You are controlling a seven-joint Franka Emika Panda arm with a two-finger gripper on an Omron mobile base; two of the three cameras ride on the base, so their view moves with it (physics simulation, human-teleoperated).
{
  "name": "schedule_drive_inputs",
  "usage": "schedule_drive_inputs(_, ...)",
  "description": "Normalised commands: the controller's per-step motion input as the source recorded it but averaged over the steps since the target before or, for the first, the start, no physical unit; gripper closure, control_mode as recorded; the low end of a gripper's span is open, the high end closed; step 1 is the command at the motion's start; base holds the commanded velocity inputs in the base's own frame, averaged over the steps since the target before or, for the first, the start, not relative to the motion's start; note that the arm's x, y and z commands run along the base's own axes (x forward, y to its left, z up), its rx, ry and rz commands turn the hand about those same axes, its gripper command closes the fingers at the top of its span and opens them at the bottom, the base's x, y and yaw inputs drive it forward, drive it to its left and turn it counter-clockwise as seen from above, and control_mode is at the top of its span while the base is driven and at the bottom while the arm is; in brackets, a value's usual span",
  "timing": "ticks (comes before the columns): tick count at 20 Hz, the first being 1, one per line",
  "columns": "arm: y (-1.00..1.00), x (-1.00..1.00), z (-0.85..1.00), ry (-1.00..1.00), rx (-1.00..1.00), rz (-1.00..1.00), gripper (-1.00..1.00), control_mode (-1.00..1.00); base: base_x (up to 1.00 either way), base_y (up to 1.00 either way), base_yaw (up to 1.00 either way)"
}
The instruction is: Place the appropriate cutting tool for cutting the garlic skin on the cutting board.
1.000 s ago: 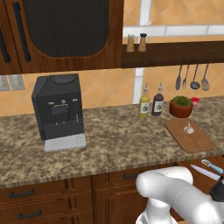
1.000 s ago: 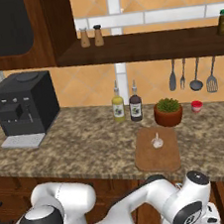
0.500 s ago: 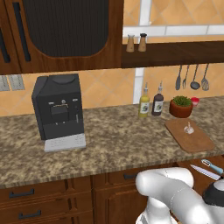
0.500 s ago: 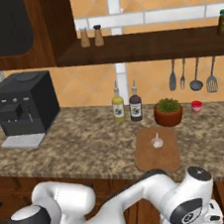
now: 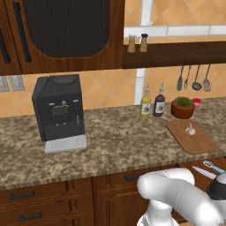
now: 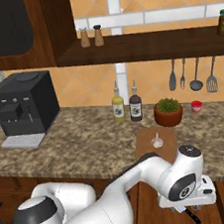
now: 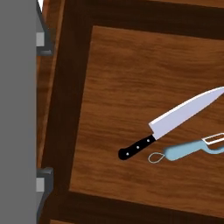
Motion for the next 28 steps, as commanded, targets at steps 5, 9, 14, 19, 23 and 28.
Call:
schedule_drive_inputs(5,-0.3,0.07,-0.34,0.0,0.0,0.01,-1.0,-1.0,0.0,0.0,0.0)
schedule_drive_inputs(9,-0.23,0.31,-0.24,0.0,0.0,0.0,-1.0,-1.0,0.0,0.0,0.0)
schedule_drive_inputs(14,-0.01,0.44,-0.27,0.0,0.0,0.0,-1.0,-1.0,0.0,0.0,0.0)
schedule_drive_inputs(19,0.01,0.16,-0.43,0.0,0.0,0.0,-1.0,-1.0,0.0,0.0,0.0)
schedule_drive_inputs(23,0.0,0.0,-0.53,0.0,0.0,0.0,-1.0,-1.0,0.0,0.0,0.0)
schedule_drive_inputs(28,0.0,0.01,-0.52,0.0,0.0,0.0,-1.0,-1.0,0.0,0.0,0.0)
